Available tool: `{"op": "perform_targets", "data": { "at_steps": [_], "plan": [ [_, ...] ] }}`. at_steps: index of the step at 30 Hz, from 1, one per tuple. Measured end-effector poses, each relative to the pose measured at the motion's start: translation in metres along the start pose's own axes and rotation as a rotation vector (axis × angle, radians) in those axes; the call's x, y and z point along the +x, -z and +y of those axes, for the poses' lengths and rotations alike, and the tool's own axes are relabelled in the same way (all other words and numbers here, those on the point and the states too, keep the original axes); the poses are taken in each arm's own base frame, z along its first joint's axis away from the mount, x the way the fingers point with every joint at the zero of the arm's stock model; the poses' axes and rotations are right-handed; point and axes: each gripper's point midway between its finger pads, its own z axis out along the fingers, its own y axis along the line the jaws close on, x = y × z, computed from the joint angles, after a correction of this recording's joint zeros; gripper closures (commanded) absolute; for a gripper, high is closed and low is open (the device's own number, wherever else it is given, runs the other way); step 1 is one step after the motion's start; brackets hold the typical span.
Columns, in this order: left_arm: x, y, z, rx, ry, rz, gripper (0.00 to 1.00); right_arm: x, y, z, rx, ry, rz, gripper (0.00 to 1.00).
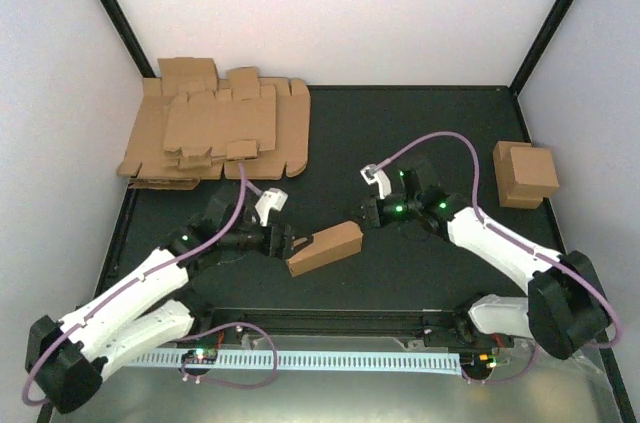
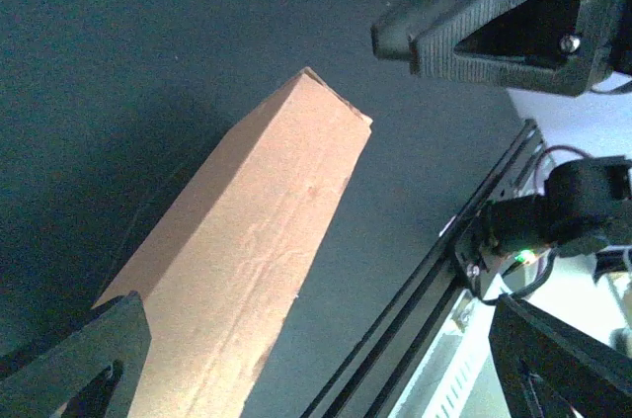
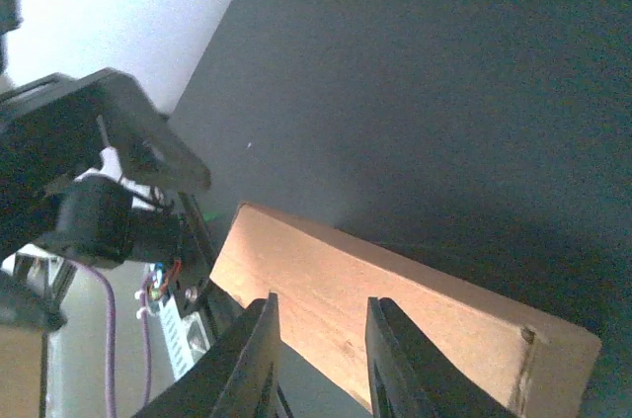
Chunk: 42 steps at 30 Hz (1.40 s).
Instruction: Fold the paper box
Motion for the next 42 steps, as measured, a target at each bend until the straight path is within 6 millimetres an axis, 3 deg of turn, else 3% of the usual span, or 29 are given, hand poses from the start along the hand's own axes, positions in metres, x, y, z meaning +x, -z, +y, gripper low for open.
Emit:
{"op": "perform_targets", "data": {
  "at_steps": [4, 8, 18, 24, 31, 42],
  "plan": [
    [-0.002, -0.006, -0.008, -0.083, -0.113, 0.036, 0.01, -0.003, 0.01, -0.005, 0.074, 0.007, -0.037, 0.46],
    [-0.002, -0.018, -0.009, -0.182, -0.221, 0.08, 0.01, -0.01, 0.025, -0.009, 0.146, 0.023, -0.1, 0.01],
    [0.005, -0.034, -0.003, -0.312, -0.423, 0.157, 0.01, -0.019, 0.061, -0.035, 0.395, -0.009, -0.232, 0.01],
    [0.004, -0.04, -0.006, -0.348, -0.504, 0.184, 0.01, -0.014, 0.069, -0.051, 0.487, -0.051, -0.236, 0.01],
    [0.012, -0.046, -0.005, -0.372, -0.563, 0.232, 0.01, -0.017, 0.078, -0.055, 0.53, -0.064, -0.272, 0.01],
    [0.033, -0.066, 0.021, -0.468, -0.55, 0.432, 0.01, -0.014, 0.081, -0.059, 0.55, -0.083, -0.286, 0.01]
  ]
}}
